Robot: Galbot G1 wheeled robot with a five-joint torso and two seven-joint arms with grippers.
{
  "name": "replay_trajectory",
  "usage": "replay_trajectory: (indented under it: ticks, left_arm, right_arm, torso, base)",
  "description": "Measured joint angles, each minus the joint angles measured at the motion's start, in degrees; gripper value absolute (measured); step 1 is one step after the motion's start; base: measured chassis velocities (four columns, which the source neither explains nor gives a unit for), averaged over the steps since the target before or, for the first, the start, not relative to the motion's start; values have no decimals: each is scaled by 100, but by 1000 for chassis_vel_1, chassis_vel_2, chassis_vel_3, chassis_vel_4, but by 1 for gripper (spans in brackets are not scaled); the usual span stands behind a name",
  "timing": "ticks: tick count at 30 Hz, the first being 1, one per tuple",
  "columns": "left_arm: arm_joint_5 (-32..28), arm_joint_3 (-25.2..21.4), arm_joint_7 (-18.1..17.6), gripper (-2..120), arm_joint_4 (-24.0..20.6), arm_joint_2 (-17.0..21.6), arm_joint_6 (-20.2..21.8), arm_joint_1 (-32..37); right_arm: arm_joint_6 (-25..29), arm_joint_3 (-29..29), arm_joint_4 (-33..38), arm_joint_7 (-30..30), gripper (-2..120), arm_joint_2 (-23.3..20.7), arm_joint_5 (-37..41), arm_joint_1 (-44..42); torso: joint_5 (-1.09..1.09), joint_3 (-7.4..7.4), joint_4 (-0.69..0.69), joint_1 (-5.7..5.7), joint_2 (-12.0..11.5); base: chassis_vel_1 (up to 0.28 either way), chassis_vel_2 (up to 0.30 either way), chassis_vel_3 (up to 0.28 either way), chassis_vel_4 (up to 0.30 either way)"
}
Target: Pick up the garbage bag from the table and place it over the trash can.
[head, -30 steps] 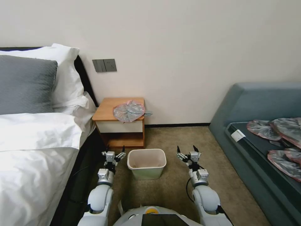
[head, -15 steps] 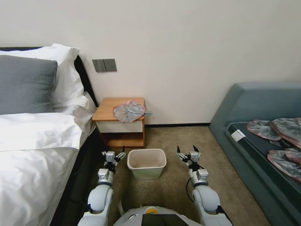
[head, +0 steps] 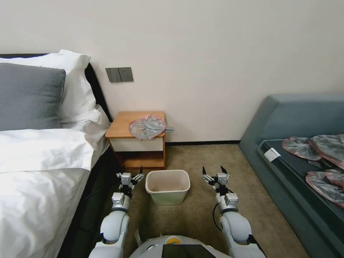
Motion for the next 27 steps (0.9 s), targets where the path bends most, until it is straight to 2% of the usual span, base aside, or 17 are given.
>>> replay_trajectory:
  ticks: [8,9,10,11,12,15,20,27]
  left_arm:
    - [-68,-16,4,97,3,18,-55,-8]
    - [-235,-75,16,97,34,73,-218,-30]
    - [-634,-211,53,97,97,208,-630,-99]
    - [-857,-289,74,99,137,282,-860,-133]
    - [-857,-289,74,99,137,282,-860,-133]
    - [-1477,-509,133,99,240,491,-1501,-228]
    - [-1907,-408,195,99,225,614,-1399,-92]
    - [-1846,-372,250,98,220,657,-1419,125]
  right_arm:
    - [89,-32,43,-5,100,51,-72,-51]
    - [309,-115,183,-33,100,176,-249,-184]
    - [781,-337,469,-114,100,467,-629,-475]
    - [948,-412,578,-140,100,564,-771,-575]
    - [948,-412,578,-140,100,564,-771,-575]
    - [1002,-522,776,-104,100,613,-1064,-803]
    - [1064,-478,829,-40,100,611,-1120,-806]
    - [1139,-328,737,107,100,613,-1122,-692]
  torso:
    - [0,0,1,0,0]
    - [-2,0,1,0,0]
    - [1,0,-3,0,0]
    - [-3,0,-1,0,0]
    - [-3,0,-1,0,0]
    - [1,0,0,0,0]
    - [-1,0,2,0,0]
    - [1,0,0,0,0]
  base:
    - [0,0,0,0]
    - [0,0,0,0]
    - [0,0,0,0]
    - [0,0,0,0]
    - [0,0,0,0]
    - [0,0,0,0]
    - [0,0,0,0]
    - [0,0,0,0]
